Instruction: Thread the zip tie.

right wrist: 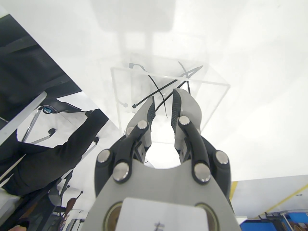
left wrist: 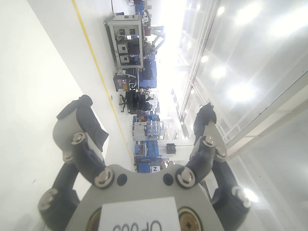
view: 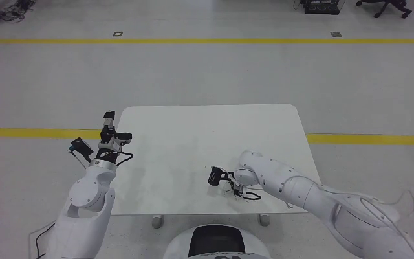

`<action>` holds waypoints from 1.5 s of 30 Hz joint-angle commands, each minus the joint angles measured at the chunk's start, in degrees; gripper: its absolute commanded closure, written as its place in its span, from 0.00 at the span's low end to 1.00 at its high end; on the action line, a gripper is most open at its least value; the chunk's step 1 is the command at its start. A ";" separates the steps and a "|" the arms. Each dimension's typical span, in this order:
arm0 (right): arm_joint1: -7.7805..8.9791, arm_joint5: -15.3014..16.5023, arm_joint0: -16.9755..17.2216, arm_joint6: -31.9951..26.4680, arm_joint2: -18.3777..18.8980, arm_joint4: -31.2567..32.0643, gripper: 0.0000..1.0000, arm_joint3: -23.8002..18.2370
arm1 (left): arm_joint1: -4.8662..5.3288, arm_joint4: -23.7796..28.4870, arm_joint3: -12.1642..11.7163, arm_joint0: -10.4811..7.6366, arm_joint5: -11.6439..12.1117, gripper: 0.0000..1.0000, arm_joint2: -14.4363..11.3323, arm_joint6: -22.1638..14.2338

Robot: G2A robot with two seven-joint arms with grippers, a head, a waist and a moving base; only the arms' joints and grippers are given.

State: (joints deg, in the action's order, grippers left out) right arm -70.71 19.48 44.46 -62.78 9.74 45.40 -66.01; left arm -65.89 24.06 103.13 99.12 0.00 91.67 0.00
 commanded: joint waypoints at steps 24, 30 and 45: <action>-1.10 0.00 1.53 0.30 0.00 4.54 0.75 -1.28 | 0.00 0.00 0.00 0.00 0.00 0.00 0.00 0.00; -0.89 0.00 1.41 1.08 0.00 4.61 0.77 -1.13 | 0.00 0.00 0.00 0.00 0.00 0.00 0.00 0.00; 0.37 0.00 1.45 2.30 0.00 4.67 0.82 -3.38 | 0.00 0.00 0.00 0.00 0.00 0.00 0.00 0.00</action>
State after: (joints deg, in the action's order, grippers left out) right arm -70.40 19.48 45.89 -60.41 9.74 50.09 -69.30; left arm -65.89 24.06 103.13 99.12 0.00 91.67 0.00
